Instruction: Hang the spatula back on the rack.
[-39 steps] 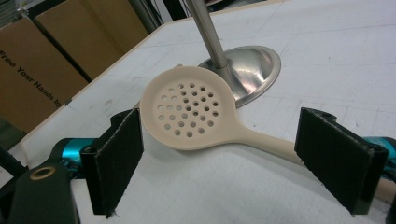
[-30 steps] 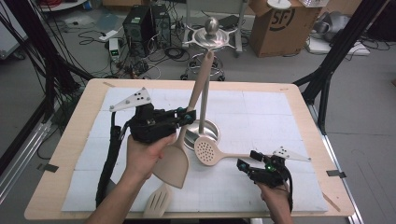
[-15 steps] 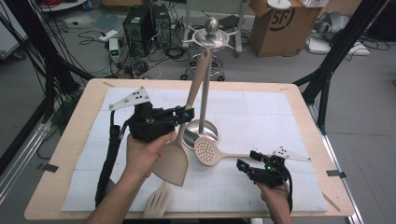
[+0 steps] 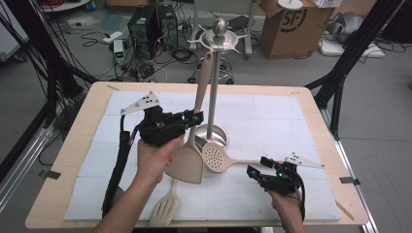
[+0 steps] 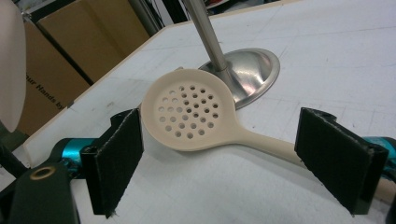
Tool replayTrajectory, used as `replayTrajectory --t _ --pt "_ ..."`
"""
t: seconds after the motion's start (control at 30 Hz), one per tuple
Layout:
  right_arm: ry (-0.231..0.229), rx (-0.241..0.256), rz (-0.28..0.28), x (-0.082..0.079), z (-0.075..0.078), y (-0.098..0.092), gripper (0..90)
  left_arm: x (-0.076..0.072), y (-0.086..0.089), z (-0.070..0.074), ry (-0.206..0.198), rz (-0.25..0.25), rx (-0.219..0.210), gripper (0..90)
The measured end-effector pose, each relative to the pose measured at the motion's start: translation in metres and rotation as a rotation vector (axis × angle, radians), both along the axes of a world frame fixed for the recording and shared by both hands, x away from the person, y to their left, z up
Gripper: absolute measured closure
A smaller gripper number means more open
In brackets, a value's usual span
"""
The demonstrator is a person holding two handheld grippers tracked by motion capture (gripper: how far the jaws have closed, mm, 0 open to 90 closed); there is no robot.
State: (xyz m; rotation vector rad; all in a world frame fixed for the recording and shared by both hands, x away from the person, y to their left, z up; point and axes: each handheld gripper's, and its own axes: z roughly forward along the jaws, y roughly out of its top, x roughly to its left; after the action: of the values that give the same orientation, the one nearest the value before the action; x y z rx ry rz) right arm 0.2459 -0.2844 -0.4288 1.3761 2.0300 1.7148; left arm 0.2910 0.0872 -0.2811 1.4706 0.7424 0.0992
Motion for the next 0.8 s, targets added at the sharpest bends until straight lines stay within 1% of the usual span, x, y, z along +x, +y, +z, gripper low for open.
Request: replayTrajectory --t 0.1,0.13,0.17,0.2,0.27,0.3,0.37,0.5,0.57,0.63,0.7,0.8 --pt "0.001 0.004 -0.003 0.0 0.0 0.0 14.7 0.002 0.001 -0.001 0.022 -0.013 -0.021 74.1" --pt "0.003 0.004 -0.003 0.0 0.0 -0.001 14.7 0.003 0.002 -0.002 0.021 -0.013 -0.03 69.5" --pt "0.003 0.005 -0.004 0.0 0.0 -0.001 14.7 0.003 0.003 -0.001 0.018 -0.004 -0.025 64.3" --pt "0.0 0.001 -0.002 0.0 0.0 -0.001 14.7 0.002 0.004 -0.001 0.014 0.019 -0.019 60.5" --pt "0.002 0.0 0.0 0.0 0.0 -0.001 14.7 -0.001 0.009 0.0 -0.01 0.049 -0.027 58.9" --pt "0.0 -0.001 0.0 0.0 -0.001 0.0 14.7 -0.002 0.01 0.0 -0.016 0.063 -0.032 58.4" --pt "0.001 -0.003 -0.001 0.0 -0.001 0.0 14.7 -0.003 0.014 0.001 -0.021 0.074 -0.03 56.3" --pt "0.002 -0.003 -0.002 0.0 -0.001 0.001 14.7 -0.005 0.017 0.001 -0.028 0.073 -0.036 53.9" --pt "0.003 -0.005 -0.001 0.0 -0.001 0.001 14.7 -0.007 0.018 0.002 -0.041 0.07 -0.046 52.6" --pt "0.001 -0.005 -0.002 0.0 -0.001 0.001 14.7 -0.008 0.017 0.003 -0.039 0.067 -0.052 51.2" --pt "-0.001 -0.005 -0.002 0.0 -0.001 0.001 14.7 -0.008 0.016 0.003 -0.037 0.06 -0.05 47.2" --pt "-0.001 -0.002 -0.005 0.0 -0.001 0.0 14.7 -0.009 0.014 0.003 -0.046 0.054 -0.051 46.3"
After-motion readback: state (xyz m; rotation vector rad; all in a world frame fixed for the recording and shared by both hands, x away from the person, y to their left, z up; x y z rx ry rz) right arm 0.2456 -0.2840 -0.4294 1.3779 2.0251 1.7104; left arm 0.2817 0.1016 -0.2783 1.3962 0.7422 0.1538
